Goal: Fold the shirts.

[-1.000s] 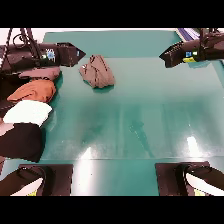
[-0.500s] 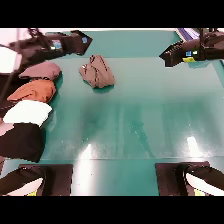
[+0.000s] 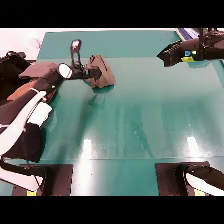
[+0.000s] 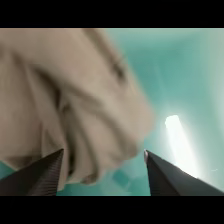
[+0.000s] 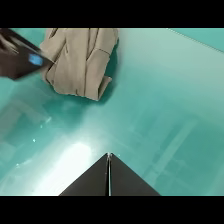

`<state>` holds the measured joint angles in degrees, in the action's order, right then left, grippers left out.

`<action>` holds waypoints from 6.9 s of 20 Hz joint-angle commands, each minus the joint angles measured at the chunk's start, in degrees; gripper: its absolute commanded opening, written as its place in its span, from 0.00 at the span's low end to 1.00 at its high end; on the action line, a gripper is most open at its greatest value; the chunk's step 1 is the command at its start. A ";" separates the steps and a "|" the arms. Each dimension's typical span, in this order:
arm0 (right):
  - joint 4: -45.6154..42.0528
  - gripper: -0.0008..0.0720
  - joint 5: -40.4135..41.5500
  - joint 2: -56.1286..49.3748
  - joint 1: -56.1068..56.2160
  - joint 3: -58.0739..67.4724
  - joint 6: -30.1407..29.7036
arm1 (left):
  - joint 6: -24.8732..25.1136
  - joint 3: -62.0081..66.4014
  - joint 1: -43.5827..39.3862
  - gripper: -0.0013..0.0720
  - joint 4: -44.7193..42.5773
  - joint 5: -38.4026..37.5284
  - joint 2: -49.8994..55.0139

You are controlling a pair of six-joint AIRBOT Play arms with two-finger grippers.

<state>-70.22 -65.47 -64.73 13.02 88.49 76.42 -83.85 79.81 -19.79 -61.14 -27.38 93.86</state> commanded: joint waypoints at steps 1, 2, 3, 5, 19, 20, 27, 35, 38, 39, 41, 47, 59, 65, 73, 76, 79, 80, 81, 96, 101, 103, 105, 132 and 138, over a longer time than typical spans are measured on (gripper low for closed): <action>0.28 0.04 -0.76 -0.04 0.02 -0.02 0.04 | -0.20 0.59 0.20 0.85 0.11 1.79 5.97; 0.28 0.04 -0.76 -0.04 0.02 -0.02 0.04 | -0.20 0.98 0.20 0.85 0.11 2.05 6.75; 0.28 0.04 -0.81 -0.04 0.02 -0.02 0.04 | -0.17 1.36 0.20 0.85 0.11 2.32 7.52; 0.28 0.04 -1.27 -0.04 0.02 -0.02 0.04 | -0.22 1.62 0.20 0.85 0.20 2.29 8.00; 0.09 0.04 -6.84 0.15 0.00 24.61 0.07 | 5.46 21.92 -2.62 0.05 -6.47 -22.62 -24.17; 0.09 0.04 -6.82 0.20 0.00 25.73 0.20 | 5.49 21.90 -4.72 0.05 -6.38 -25.64 -24.26; 0.07 0.06 -10.49 0.20 0.00 27.19 3.15 | 6.29 16.09 -18.97 0.92 -6.10 -21.31 -16.55; 0.11 0.57 -13.27 0.07 0.00 27.15 4.63 | -1.60 11.96 6.88 0.92 -2.12 -29.40 -10.21; 0.09 0.57 -13.33 0.07 0.00 27.10 5.66 | -1.18 4.68 8.61 0.92 3.50 -29.05 -2.60; 0.07 0.57 -13.31 0.07 0.00 26.91 5.68 | -1.11 3.34 8.37 0.92 5.20 -28.83 0.02; 0.07 0.57 -13.16 0.79 0.00 24.30 6.10 | -1.14 2.69 7.80 0.92 6.32 -28.44 4.90; 0.07 0.57 -11.41 3.61 0.00 10.10 6.75 | 4.55 2.75 6.91 0.92 14.12 -18.97 9.01; 1.20 0.79 -17.31 6.73 -13.57 -28.11 9.22 | 6.56 12.87 8.44 0.06 13.05 -21.51 8.68; 29.31 0.86 2.56 -4.63 -5.60 -52.26 0.44 | 6.80 17.44 9.01 0.06 10.29 -25.88 8.72; 34.47 0.36 11.26 -20.48 8.28 -39.01 -4.90 | 6.82 17.44 9.03 0.06 10.27 -27.89 8.68; 26.34 0.03 8.55 -19.47 7.63 -32.81 -4.17 | 6.82 17.64 10.36 0.06 9.42 -27.06 5.40; 11.04 0.03 1.44 -10.34 2.25 -25.29 2.21 | 7.74 22.38 15.06 0.06 5.09 -26.73 -3.26; 6.80 0.03 -2.23 -6.01 -0.42 -21.97 3.80 | 7.89 24.39 16.76 0.06 4.22 -26.82 -6.78; 4.48 0.03 -5.97 -2.10 -3.08 -18.45 4.11 | 7.93 26.51 18.62 0.06 4.00 -27.30 -10.84; 0.20 0.03 -31.67 13.25 -30.71 21.79 5.68 | 16.20 31.19 21.97 0.05 2.97 -34.91 -47.76; -0.37 0.03 -31.80 0.74 -21.97 12.81 7.54 | 10.32 20.26 21.97 0.06 3.15 -43.93 -35.60; -0.46 0.03 -31.36 -5.22 -19.78 6.14 7.56 | 10.16 12.17 21.97 0.06 3.15 -45.09 -29.49; -0.48 0.03 -28.65 -11.50 -18.93 1.27 7.56 | 9.75 4.57 21.97 0.06 3.52 -43.43 -22.95; 10.47 0.47 -22.64 -3.39 -27.61 -13.79 3.87 | 9.60 -18.71 19.93 0.68 8.28 -21.55 -6.12; 10.01 0.47 -21.64 3.72 -38.18 -27.93 3.85 | 8.68 -9.53 21.88 0.06 6.62 -32.70 -7.10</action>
<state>-59.99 -87.48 -64.05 -20.40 67.33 80.25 -75.11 66.00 1.45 -54.04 -54.46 87.37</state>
